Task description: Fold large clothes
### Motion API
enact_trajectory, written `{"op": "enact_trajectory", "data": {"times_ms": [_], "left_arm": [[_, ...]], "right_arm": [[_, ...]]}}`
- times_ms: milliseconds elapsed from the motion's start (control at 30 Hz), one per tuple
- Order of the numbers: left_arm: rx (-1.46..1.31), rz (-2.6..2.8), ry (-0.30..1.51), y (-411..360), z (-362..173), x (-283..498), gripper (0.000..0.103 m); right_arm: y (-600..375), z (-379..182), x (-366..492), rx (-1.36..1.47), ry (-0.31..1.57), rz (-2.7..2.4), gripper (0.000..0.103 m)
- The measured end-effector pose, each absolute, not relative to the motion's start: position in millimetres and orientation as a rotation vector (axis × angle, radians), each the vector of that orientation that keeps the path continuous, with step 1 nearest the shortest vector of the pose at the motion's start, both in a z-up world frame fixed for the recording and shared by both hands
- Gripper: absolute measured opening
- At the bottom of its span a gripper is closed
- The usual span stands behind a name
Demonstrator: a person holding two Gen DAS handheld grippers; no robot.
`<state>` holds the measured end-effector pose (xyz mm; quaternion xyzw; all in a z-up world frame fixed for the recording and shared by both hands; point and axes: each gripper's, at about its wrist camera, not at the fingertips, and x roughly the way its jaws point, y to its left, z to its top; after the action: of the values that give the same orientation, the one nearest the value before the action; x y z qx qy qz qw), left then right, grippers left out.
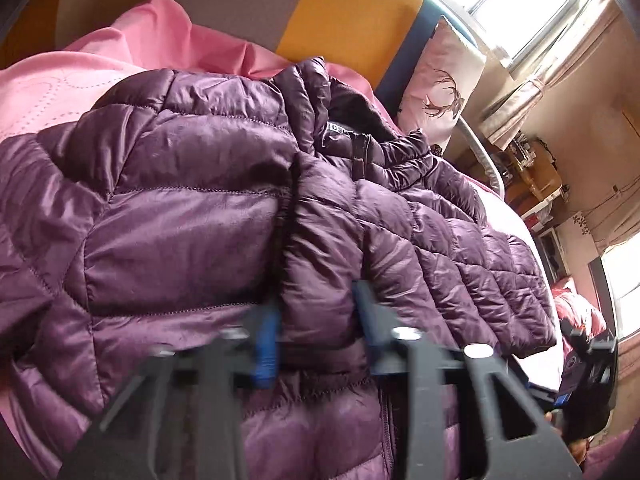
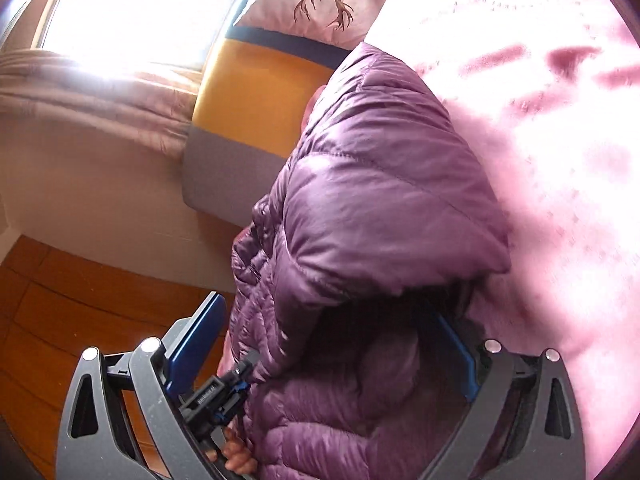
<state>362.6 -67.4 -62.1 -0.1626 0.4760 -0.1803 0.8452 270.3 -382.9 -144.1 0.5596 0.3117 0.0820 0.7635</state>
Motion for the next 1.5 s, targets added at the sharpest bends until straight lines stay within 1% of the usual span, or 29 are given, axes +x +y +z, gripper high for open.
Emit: {"op": "enact_trajectory", "data": {"times_ms": [33, 67, 233, 333, 400, 533, 667, 833, 867, 967, 1033, 1100, 1167, 1267, 1333, 1367, 1400, 1467, 1500], "left_arm": [[-0.346, -0.378, 0.994, -64.6, -59.1, 360.9, 0.010], [-0.354, -0.373, 0.980, -59.9, -55.5, 359.1, 0.008], [-0.401, -0.321, 0.881, -16.0, -25.2, 335.9, 0.007], [-0.369, -0.259, 0.878, 2.9, -24.9, 326.9, 0.006], [-0.361, -0.227, 0.915, 13.7, -35.8, 325.0, 0.006], [-0.318, -0.218, 0.955, 14.2, -49.9, 319.9, 0.006], [-0.275, -0.230, 0.930, 6.8, -43.8, 317.4, 0.006], [-0.313, -0.211, 0.849, 11.4, -25.2, 316.5, 0.006], [-0.342, -0.205, 0.830, 17.5, -21.6, 315.2, 0.006], [-0.321, -0.171, 0.838, 26.1, -23.9, 316.7, 0.006], [-0.281, -0.133, 0.866, 29.8, -34.3, 317.4, 0.006], [-0.290, -0.113, 0.883, 36.0, -42.6, 316.6, 0.006], [-0.310, -0.096, 0.880, 41.3, -44.9, 313.8, 0.006], [-0.291, -0.055, 0.856, 45.8, -41.1, 310.1, 0.006], [-0.307, -0.056, 0.864, 48.2, -41.2, 308.3, 0.006], [-0.301, -0.055, 0.867, 47.9, -40.4, 308.3, 0.006], [-0.279, -0.051, 0.867, 46.2, -40.8, 306.6, 0.006], [-0.302, -0.069, 0.881, 45.4, -43.2, 303.3, 0.006], [-0.320, -0.088, 0.884, 42.9, -43.7, 300.5, 0.006]], "right_arm": [[-386.1, -143.3, 270.5, 1.226, 0.667, 0.176, 0.096], [-390.6, -142.1, 268.5, 1.233, 0.659, 0.173, 0.096], [-408.4, -142.0, 263.9, 1.290, 0.612, 0.164, 0.097], [-412.9, -141.8, 259.4, 1.300, 0.606, 0.163, 0.097], [-413.8, -137.3, 259.5, 1.282, 0.619, 0.161, 0.097], [-417.0, -121.3, 251.1, 1.139, 0.688, 0.110, 0.097], [-412.4, -90.6, 234.9, 0.917, 0.693, 0.048, 0.094], [-403.2, -70.6, 235.1, 0.857, 0.696, 0.108, 0.091], [-405.5, -72.8, 234.5, 0.865, 0.707, 0.096, 0.090], [-415.0, -94.6, 236.8, 0.919, 0.770, 0.024, 0.078], [-421.5, -115.2, 231.9, 1.059, 0.772, 0.108, 0.079], [-420.8, -128.6, 240.6, 1.193, 0.760, 0.214, 0.088], [-419.9, -130.1, 254.7, 1.191, 0.741, 0.209, 0.089], [-419.3, -139.9, 286.3, 1.290, 0.731, 0.235, 0.090], [-425.8, -140.9, 296.8, 1.324, 0.676, 0.177, 0.090], [-430.2, -144.2, 300.3, 1.363, 0.672, 0.151, 0.082], [-434.8, -146.6, 301.6, 1.378, 0.669, 0.109, 0.059], [-443.3, -152.6, 294.2, 1.402, 0.654, 0.034, 0.035], [-447.1, -156.0, 288.8, 1.404, 0.653, 0.014, 0.028]]}}
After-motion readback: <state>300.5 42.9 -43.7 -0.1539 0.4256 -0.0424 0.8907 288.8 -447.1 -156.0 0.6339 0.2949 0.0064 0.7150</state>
